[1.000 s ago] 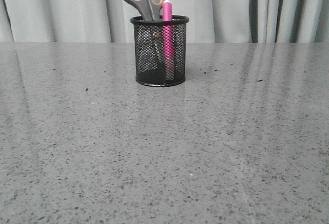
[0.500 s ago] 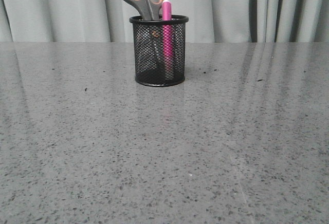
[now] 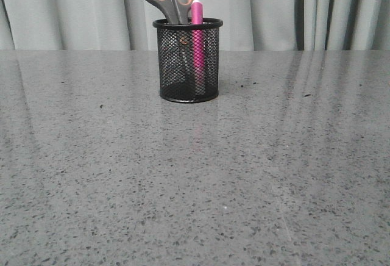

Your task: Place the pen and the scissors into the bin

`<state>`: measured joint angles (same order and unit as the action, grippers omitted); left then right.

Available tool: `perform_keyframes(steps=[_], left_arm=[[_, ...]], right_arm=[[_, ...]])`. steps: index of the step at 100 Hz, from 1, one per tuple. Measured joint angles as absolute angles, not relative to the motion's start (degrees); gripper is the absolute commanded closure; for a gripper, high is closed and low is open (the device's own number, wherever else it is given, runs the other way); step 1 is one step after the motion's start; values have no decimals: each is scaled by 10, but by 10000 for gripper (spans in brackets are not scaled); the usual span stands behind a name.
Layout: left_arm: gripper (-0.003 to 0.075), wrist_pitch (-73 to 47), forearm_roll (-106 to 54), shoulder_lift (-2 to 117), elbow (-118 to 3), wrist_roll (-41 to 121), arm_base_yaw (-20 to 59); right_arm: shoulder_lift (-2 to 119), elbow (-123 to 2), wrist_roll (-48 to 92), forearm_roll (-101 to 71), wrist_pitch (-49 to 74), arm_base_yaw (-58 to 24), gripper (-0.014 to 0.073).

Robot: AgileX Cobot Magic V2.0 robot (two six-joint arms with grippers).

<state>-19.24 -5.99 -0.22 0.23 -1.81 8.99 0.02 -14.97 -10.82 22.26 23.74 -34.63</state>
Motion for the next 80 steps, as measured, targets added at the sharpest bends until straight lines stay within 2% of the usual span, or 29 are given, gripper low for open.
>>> perform_keyframes(steps=[30,62,80], left_arm=[[740,-192,-60,-2,2,-18,90],[740,-193,-60,-2,2,-18,90],[740,-193,-60,-2,2,-18,90]], right_arm=[[0,-71,-108,239,236,-346,659],[-6,-66,-108,245,238,-343,659],[-6,-36,-108,219,256,-269,659]])
